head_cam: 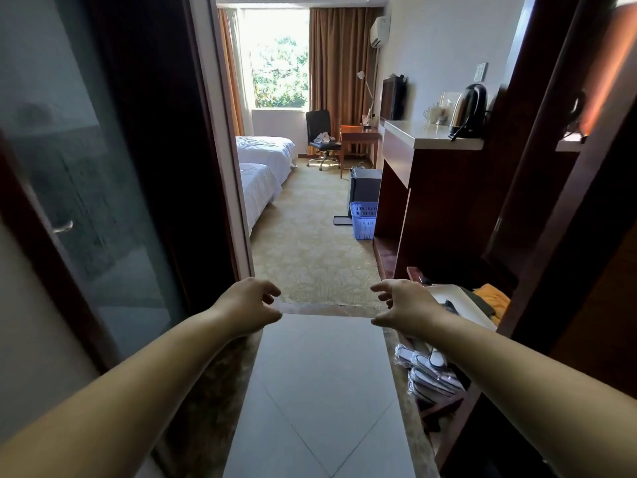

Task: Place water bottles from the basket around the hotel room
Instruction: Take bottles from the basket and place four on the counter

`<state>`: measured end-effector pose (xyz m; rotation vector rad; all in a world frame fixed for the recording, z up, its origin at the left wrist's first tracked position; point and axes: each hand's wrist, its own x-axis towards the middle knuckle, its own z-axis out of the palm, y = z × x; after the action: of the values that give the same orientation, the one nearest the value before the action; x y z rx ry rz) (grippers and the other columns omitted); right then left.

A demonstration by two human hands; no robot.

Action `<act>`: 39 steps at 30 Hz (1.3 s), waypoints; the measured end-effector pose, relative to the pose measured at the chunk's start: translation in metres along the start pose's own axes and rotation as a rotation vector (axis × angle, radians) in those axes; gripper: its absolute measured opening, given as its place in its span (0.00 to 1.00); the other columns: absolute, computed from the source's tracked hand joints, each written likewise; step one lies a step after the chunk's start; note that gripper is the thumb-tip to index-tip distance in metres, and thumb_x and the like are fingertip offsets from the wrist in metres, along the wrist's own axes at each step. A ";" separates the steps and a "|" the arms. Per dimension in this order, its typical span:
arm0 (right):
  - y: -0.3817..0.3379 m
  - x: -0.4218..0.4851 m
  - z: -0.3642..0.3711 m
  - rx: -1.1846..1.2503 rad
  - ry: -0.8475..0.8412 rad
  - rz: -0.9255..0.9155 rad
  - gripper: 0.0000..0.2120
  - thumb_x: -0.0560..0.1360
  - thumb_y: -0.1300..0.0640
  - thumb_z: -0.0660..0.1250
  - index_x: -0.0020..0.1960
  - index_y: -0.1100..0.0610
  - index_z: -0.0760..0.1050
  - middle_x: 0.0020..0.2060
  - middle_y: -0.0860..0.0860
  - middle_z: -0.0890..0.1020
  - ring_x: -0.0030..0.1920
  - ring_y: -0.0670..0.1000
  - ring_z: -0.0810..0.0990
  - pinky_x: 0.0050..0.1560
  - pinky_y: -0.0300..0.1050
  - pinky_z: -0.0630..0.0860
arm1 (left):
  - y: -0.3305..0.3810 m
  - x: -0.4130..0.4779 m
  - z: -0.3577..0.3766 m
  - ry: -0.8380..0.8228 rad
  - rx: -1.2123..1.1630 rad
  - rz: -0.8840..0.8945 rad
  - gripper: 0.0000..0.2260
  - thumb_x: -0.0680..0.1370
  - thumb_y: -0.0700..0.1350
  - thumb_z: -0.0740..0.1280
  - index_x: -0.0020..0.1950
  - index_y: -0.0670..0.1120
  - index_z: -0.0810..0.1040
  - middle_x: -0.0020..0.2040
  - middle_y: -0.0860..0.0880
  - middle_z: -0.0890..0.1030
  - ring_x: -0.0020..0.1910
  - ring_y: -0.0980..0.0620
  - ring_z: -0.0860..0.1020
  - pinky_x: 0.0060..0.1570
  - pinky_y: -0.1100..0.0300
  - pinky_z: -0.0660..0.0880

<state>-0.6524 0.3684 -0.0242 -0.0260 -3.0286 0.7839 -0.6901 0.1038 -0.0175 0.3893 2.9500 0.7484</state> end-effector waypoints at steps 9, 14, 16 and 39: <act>-0.022 0.134 -0.001 -0.029 0.037 0.046 0.31 0.65 0.55 0.78 0.66 0.55 0.72 0.61 0.53 0.79 0.60 0.50 0.78 0.61 0.46 0.75 | -0.041 0.139 -0.038 -0.020 -0.031 0.024 0.21 0.70 0.47 0.72 0.62 0.49 0.76 0.56 0.52 0.80 0.52 0.54 0.78 0.56 0.58 0.76; -0.034 0.200 -0.002 -0.039 0.056 0.050 0.29 0.65 0.55 0.77 0.65 0.56 0.73 0.61 0.54 0.79 0.60 0.50 0.77 0.62 0.45 0.73 | -0.063 0.205 -0.051 -0.046 -0.047 0.046 0.21 0.71 0.47 0.72 0.63 0.49 0.76 0.57 0.51 0.79 0.51 0.54 0.78 0.49 0.62 0.77; -0.038 0.219 0.000 -0.053 0.046 0.050 0.29 0.66 0.55 0.77 0.65 0.57 0.73 0.61 0.54 0.79 0.60 0.51 0.77 0.63 0.45 0.73 | -0.071 0.224 -0.053 -0.050 -0.047 0.048 0.21 0.71 0.47 0.72 0.63 0.49 0.76 0.56 0.51 0.79 0.51 0.54 0.78 0.47 0.64 0.76; 0.034 0.463 -0.024 -0.051 -0.001 0.004 0.29 0.66 0.54 0.77 0.65 0.56 0.73 0.61 0.53 0.79 0.60 0.51 0.76 0.63 0.47 0.73 | -0.055 0.465 -0.032 -0.033 -0.012 0.012 0.20 0.70 0.49 0.72 0.62 0.50 0.76 0.56 0.53 0.79 0.52 0.55 0.77 0.52 0.62 0.75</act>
<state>-1.1142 0.4188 -0.0158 -0.0324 -3.0503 0.7076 -1.1557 0.1635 -0.0193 0.4142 2.9139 0.7533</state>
